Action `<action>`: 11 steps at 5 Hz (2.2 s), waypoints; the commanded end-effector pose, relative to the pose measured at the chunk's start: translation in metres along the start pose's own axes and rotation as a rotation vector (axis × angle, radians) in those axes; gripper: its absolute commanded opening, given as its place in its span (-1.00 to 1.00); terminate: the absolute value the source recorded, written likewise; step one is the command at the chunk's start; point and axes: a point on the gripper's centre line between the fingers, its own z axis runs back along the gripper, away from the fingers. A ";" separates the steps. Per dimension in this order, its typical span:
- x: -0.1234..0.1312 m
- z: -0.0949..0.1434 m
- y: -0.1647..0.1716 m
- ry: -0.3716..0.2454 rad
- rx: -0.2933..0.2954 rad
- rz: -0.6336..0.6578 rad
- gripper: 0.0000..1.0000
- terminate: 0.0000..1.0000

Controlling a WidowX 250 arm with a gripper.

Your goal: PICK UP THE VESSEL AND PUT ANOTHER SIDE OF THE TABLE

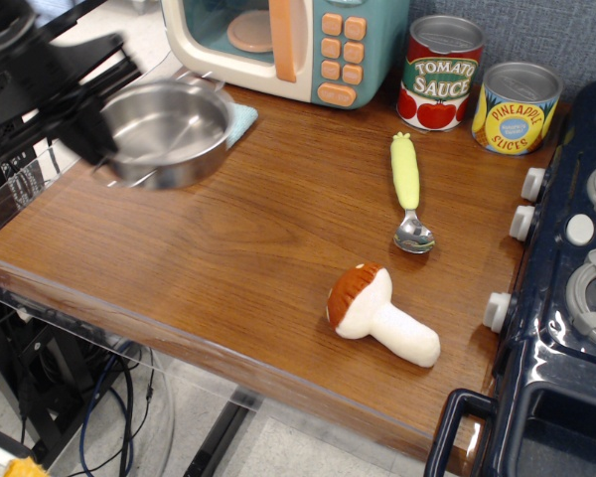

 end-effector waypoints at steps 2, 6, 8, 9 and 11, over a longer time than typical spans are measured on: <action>0.018 -0.014 0.059 -0.078 0.148 0.123 -1.00 -1.00; 0.029 -0.039 0.093 -0.063 0.328 0.241 1.00 -1.00; 0.028 -0.035 0.086 -0.066 0.341 0.211 1.00 -1.00; 0.030 -0.028 0.081 -0.083 0.348 0.197 1.00 -1.00; 0.038 0.018 0.040 -0.120 0.272 0.135 1.00 -1.00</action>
